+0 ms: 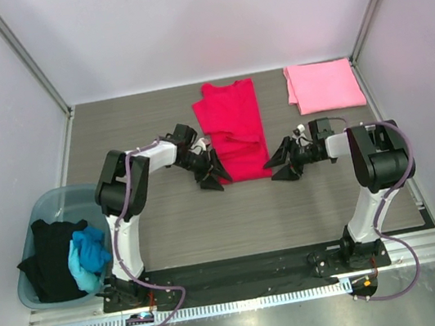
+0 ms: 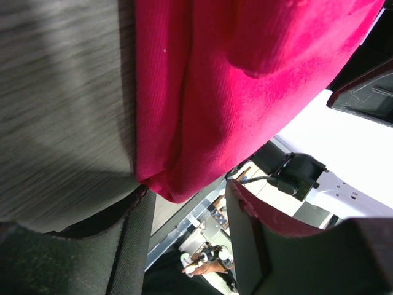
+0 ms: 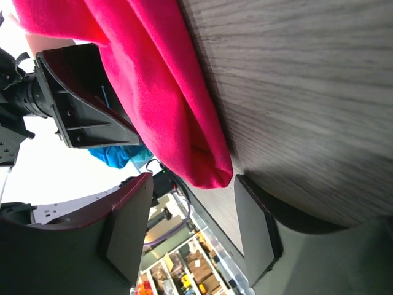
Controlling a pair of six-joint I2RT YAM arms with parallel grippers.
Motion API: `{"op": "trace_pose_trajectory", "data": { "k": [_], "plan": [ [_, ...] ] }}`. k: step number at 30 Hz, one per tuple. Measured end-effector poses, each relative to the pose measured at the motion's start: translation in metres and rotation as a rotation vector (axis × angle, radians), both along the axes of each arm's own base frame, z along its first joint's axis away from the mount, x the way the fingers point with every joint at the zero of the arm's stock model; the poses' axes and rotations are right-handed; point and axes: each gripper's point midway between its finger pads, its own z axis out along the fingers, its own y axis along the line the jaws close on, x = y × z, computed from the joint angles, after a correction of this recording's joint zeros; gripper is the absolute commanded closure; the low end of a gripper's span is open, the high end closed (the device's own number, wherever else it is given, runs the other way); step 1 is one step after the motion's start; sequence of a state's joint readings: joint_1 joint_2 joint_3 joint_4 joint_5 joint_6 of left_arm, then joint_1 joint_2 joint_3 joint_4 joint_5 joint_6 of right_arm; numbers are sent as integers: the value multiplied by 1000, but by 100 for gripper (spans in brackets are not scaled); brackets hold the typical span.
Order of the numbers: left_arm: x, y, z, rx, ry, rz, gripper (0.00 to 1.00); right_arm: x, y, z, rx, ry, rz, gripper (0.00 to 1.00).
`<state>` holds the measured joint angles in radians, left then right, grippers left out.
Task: Fold and stack the t-shirts
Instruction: Fold the tshirt
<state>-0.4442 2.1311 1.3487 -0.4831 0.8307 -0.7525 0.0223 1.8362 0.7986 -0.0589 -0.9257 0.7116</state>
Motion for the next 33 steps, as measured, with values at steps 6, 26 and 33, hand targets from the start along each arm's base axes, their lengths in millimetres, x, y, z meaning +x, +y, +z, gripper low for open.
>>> {"op": "trace_pose_trajectory", "data": {
  "k": [6, 26, 33],
  "plan": [
    [2, 0, -3, 12, -1, 2, 64, 1, 4, -2, 21, 17, 2, 45],
    [14, 18, 30, 31, -138, 26, 100, -8, 6, 10, -10, -26, -30, 99],
    [14, 24, 93, -39, -301, 24, 100, -21, 9, 69, 27, -183, 12, 99]
  ]
}}
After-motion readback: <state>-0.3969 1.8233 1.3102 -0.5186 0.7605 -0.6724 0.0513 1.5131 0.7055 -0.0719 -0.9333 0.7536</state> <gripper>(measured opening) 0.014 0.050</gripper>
